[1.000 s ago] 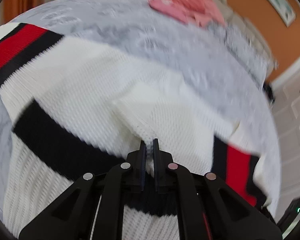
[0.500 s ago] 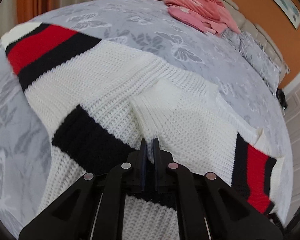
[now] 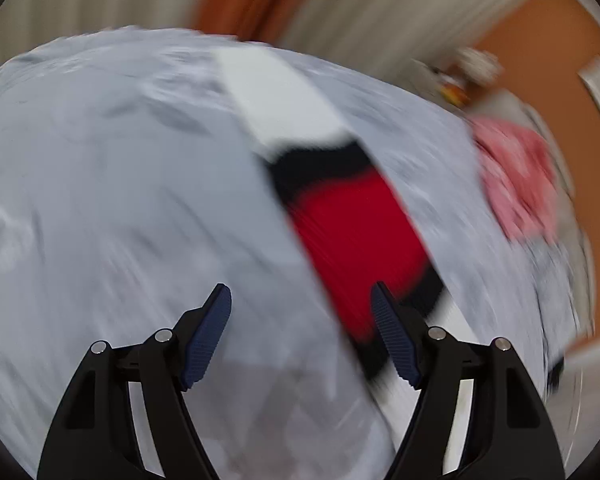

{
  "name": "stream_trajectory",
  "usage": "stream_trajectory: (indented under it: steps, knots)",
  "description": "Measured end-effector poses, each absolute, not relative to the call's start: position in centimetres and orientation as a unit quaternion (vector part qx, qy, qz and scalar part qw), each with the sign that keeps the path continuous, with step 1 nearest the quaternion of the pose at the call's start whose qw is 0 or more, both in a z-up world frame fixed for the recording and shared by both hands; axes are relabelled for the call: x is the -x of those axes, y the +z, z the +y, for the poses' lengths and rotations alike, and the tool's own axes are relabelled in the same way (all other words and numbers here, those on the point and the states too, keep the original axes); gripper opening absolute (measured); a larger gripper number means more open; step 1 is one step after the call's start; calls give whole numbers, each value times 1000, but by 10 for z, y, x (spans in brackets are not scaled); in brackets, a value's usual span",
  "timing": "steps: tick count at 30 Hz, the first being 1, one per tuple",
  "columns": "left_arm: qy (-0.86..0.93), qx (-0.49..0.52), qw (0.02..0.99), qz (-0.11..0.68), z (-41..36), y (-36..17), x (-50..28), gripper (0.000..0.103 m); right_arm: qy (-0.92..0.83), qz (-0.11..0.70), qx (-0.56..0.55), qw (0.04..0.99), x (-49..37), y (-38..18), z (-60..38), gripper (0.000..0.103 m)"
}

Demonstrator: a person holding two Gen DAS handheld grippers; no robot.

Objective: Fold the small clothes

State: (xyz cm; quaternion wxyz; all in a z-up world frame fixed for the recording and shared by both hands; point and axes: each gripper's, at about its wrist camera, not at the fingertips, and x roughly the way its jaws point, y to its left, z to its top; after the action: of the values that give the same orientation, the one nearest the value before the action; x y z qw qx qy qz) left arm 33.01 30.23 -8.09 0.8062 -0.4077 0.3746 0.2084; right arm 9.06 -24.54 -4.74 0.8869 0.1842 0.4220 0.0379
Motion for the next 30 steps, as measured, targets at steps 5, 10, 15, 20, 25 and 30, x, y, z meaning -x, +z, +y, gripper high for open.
stream_trajectory:
  steps: [5,10,15,20,25,30]
  knots:
    - [219,429,796,366,338,-94,-367,72,69,445,-142,881,-100,-73,-212,59]
    - [186,374,817,398,326,-87,-402,4,71,444,-164,878,-103,-82,-223,59]
    - [151,306,882,325,263,-15,-396,3,62,428,-164,886,-104,-77,-234,59]
    - [-18,185,943,274,107,68,-350,3,46,416,-191,888,-101,-72,-254,59]
    - [-172,153,913,338,-32,47,-295,13,18,405,-221,887,-99,-70,-283,59]
    - [-128,181,880,419,-96,-31,-253,60,6,401,-254,880,-99,-69,-310,60]
